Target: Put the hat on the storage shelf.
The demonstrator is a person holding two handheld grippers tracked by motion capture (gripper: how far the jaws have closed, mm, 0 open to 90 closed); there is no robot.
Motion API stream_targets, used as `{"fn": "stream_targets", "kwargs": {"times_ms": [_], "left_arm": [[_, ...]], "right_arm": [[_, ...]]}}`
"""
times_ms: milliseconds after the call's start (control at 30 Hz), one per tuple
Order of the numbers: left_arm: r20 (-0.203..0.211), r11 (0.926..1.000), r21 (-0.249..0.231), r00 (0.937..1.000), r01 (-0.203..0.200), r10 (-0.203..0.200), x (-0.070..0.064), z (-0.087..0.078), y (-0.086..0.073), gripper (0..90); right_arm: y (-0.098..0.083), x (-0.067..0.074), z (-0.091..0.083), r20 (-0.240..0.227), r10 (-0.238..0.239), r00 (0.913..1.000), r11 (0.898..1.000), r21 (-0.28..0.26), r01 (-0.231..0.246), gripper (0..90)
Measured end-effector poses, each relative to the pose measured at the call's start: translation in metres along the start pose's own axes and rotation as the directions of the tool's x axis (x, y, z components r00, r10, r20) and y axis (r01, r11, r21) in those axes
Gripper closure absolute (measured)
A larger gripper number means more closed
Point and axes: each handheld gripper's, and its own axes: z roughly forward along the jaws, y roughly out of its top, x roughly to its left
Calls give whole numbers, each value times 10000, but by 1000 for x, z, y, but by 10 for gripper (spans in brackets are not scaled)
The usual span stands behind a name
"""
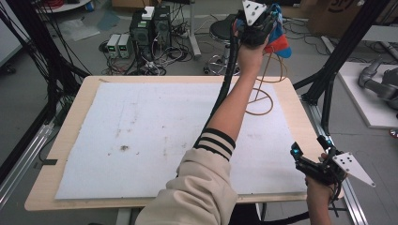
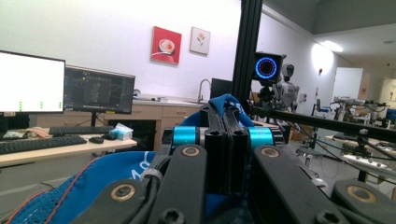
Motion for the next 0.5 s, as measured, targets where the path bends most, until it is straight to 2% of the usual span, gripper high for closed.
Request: {"fn": "stream_targets", "kwargs": {"times_ms": [133,500], "left_arm": [[66,9999,-22,9999,150,-149,4,8,-9,889],[73,9979,642,10000,-35,31,7,21,-42,889]], "right_arm": [[0,-1,-1,10,-47,10000,10000,20,47,39],[-1,1,0,-46,-159,9999,9998,88,159,39]]}}
